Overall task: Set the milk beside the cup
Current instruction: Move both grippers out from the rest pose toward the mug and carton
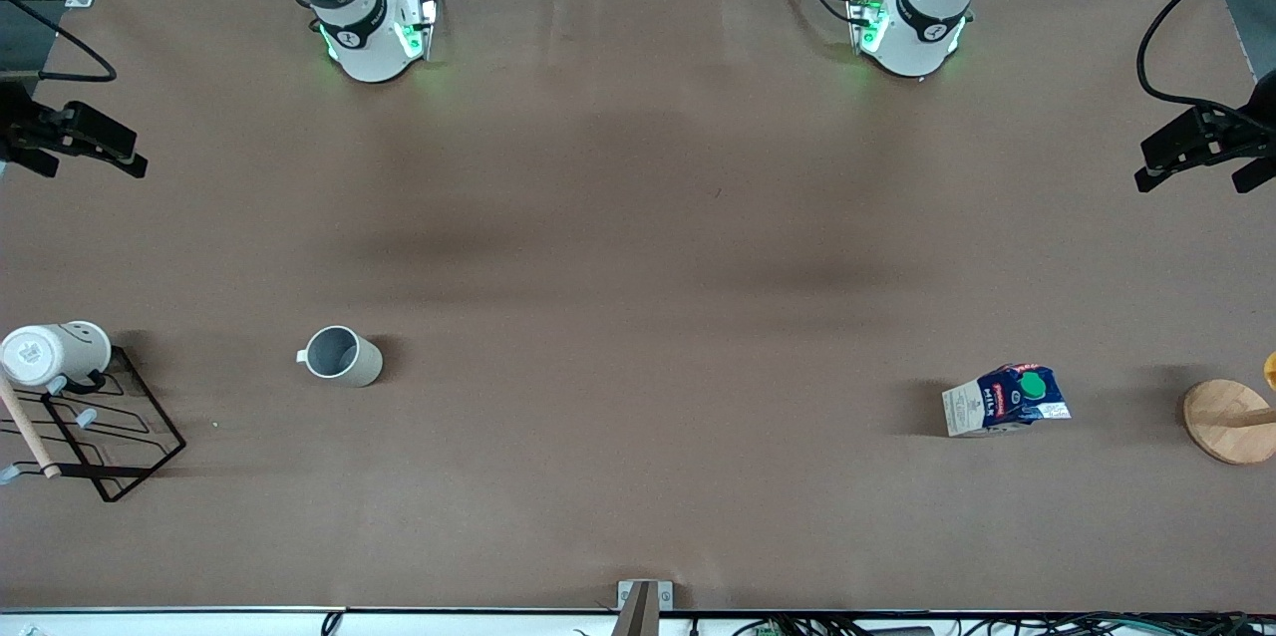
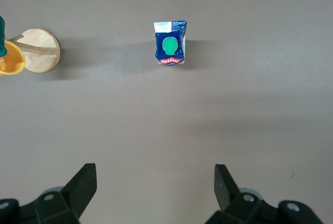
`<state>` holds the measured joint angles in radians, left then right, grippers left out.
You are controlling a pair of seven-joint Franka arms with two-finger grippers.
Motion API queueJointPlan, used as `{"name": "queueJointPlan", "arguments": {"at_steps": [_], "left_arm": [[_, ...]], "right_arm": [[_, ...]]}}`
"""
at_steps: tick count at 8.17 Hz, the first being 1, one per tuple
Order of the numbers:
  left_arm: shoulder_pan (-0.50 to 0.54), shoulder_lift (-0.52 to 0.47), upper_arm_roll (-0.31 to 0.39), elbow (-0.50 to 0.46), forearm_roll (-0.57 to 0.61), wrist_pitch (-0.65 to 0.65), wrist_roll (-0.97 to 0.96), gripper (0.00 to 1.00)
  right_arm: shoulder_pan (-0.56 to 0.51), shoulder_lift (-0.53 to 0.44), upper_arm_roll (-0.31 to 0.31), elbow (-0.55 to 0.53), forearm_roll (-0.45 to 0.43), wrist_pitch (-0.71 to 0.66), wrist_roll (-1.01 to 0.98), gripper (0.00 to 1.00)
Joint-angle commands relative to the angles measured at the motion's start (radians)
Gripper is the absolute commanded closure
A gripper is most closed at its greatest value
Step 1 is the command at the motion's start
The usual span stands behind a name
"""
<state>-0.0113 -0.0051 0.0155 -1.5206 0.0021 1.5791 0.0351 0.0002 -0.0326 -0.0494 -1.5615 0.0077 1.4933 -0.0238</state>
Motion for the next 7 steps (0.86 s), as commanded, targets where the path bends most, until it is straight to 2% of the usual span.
{"name": "queueJointPlan", "arguments": {"at_steps": [1,4,5,7], "left_arm": [[0.01,0.004,-0.005,0.02,-0.013,-0.007,-0.003,0.0],[0.008,0.014,-0.005,0.019,-0.008,-0.004,-0.012,0.0],[0.013,0.031,-0.005,0.017,-0.007,-0.004,-0.015,0.0],[0.013,0.103,-0.002,0.028,-0.007,0.005,-0.024,0.0]], "right_arm": [[0.006,-0.007,0.002,-0.008,-0.005,0.005,0.004,0.0],[0.012,0.019,0.002,-0.023,0.001,0.013,0.002,0.0],[0.041,0.063,0.002,-0.037,0.009,0.066,0.004,0.0],[0.055,0.156,0.002,-0.124,0.04,0.262,0.004,0.0]]}}
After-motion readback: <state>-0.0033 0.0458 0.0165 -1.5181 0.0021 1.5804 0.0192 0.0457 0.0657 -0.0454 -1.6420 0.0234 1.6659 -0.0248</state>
